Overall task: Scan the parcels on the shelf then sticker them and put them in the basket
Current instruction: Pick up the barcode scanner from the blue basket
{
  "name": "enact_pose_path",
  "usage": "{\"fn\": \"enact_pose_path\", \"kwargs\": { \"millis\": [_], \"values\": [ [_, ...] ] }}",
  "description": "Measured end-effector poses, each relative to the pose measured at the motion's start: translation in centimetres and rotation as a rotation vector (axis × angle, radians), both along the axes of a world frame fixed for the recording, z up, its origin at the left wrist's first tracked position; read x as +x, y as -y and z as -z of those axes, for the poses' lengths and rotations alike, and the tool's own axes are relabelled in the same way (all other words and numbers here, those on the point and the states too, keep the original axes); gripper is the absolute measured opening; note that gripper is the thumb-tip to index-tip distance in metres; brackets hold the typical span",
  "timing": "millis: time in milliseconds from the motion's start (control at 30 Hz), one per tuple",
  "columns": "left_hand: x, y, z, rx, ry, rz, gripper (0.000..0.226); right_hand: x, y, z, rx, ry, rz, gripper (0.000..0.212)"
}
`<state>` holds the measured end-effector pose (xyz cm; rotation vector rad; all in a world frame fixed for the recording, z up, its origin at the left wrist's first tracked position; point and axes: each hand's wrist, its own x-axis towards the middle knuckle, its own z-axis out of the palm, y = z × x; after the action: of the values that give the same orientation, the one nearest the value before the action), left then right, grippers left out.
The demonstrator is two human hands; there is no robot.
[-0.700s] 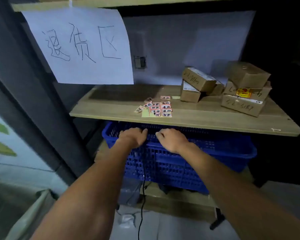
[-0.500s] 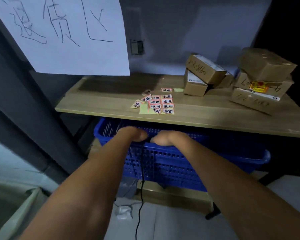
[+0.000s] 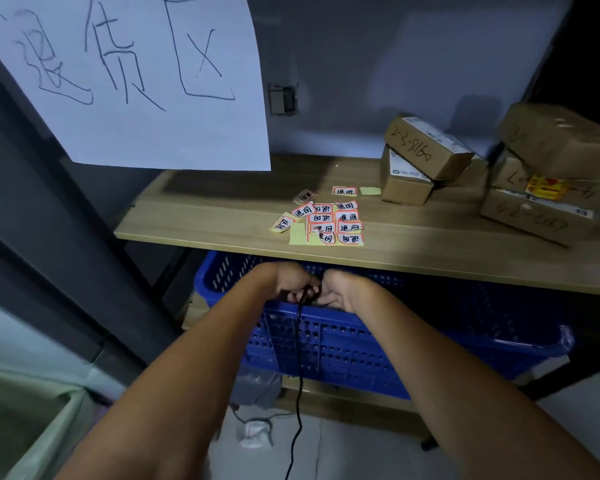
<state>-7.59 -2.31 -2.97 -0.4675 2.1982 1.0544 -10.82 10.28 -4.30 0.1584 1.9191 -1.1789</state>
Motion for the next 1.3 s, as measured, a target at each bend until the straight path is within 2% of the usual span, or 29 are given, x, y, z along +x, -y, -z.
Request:
{"fn": "enact_pose_path", "kwargs": {
  "millis": [100,200,267,367,433,467,600,667,800,900,967,1133,1300],
  "values": [
    [1.0,-0.1,-1.2,0.055,-0.090,0.047,0.025,0.2,-1.0,-0.7,-0.301,0.180,0.366,0.045],
    [2.7,-0.2,-2.7,0.017,-0.174,0.159,0.024,0.6,-1.8,-1.3,-0.346,0.209,0.424,0.048],
    [3.9,-0.3,-3.6,0.029,-0.221,0.178,0.025,0.9,-1.9,-1.5,-0.302,0.176,0.361,0.043],
    [5.1,-0.6,-4.6,0.068,-0.314,0.170,0.024,1.3,-2.0,-2.8,-0.066,0.006,0.140,0.029],
    [5.7,-1.0,-5.3,0.113,-0.364,0.160,0.024,1.4,-2.3,-3.4,0.093,-0.089,0.034,0.030],
    [5.9,-1.2,-5.6,0.144,-0.380,0.162,0.024,1.5,-2.5,-3.7,0.107,-0.088,0.010,0.030],
    [7.1,-2.1,-6.5,0.226,-0.408,0.191,0.024,3.3,-4.0,-5.8,0.000,-0.054,-0.089,0.017],
    [7.9,-2.4,-6.8,0.228,-0.411,0.192,0.025,3.9,-4.9,-6.7,-0.029,-0.086,-0.127,0.024],
    [9.2,-3.2,-7.5,0.205,-0.351,0.247,0.021,4.3,-6.2,-7.6,0.007,-0.127,-0.135,0.022],
    [9.9,-3.0,-7.7,0.141,-0.344,0.209,0.028,4.8,-7.4,-8.2,0.040,-0.205,-0.084,0.012],
    [10.1,-2.4,-7.4,0.057,-0.407,0.127,0.033,5.2,-8.5,-8.7,-0.013,-0.175,-0.068,0.004],
    [10.7,-1.4,-6.8,0.078,-0.569,-0.223,0.030,6.4,-11.8,-9.1,-0.082,-0.160,-0.155,0.032],
    [11.4,-4.1,-7.7,0.201,-0.721,-0.269,0.034,9.4,-15.8,-11.1,-0.450,-0.126,-0.096,0.039]
  ]
}}
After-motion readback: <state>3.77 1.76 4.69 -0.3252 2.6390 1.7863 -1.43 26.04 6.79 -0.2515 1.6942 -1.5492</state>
